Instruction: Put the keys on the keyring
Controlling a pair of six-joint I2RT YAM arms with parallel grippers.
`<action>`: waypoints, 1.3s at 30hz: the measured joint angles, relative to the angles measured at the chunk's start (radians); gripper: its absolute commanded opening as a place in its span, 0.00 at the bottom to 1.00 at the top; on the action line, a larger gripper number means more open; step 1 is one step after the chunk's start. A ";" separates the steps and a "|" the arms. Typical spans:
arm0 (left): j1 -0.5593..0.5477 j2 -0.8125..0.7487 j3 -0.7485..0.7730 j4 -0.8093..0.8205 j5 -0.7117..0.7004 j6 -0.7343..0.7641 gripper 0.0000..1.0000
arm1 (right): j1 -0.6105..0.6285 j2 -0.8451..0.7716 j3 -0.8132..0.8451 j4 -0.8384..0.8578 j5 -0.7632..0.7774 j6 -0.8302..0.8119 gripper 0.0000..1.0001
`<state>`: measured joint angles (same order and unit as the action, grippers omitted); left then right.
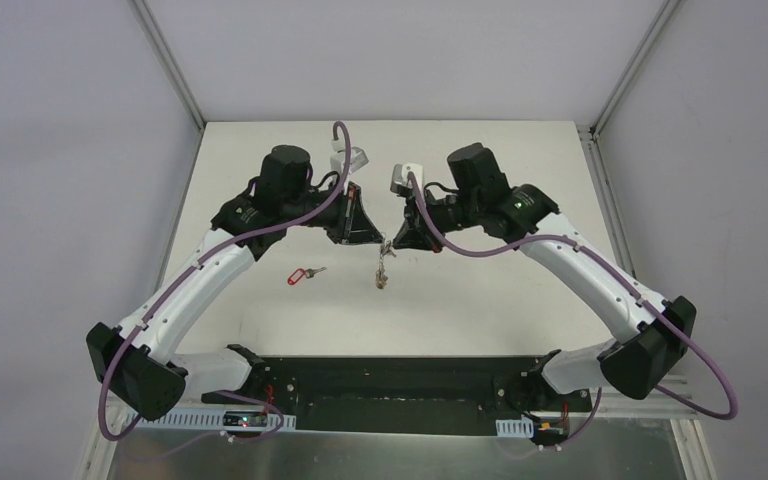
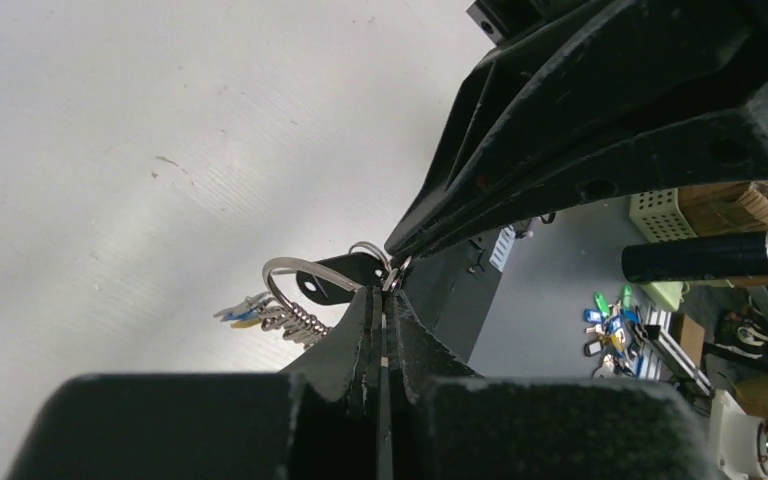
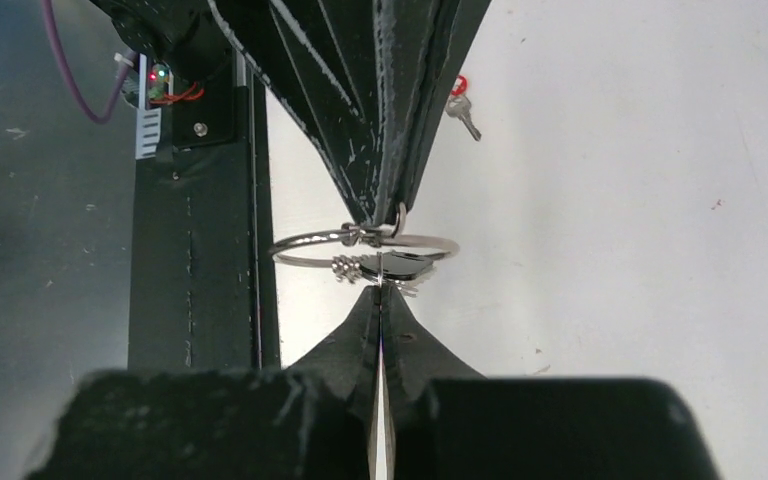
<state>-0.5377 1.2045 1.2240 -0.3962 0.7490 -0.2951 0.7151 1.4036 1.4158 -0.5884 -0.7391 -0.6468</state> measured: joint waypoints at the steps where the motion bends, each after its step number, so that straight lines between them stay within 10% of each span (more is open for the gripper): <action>1: 0.000 0.000 -0.008 0.002 0.011 -0.008 0.00 | 0.002 -0.016 -0.015 0.000 0.011 -0.010 0.00; 21: 0.000 0.048 0.124 -0.156 0.073 0.003 0.00 | 0.010 -0.174 -0.095 -0.031 0.129 -0.144 0.00; 39: 0.000 0.071 0.004 0.069 0.148 -0.223 0.00 | 0.016 -0.200 -0.119 0.014 0.143 -0.123 0.00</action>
<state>-0.5381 1.2758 1.2278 -0.3271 0.8974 -0.5179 0.7311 1.2037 1.2964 -0.5739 -0.5957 -0.7696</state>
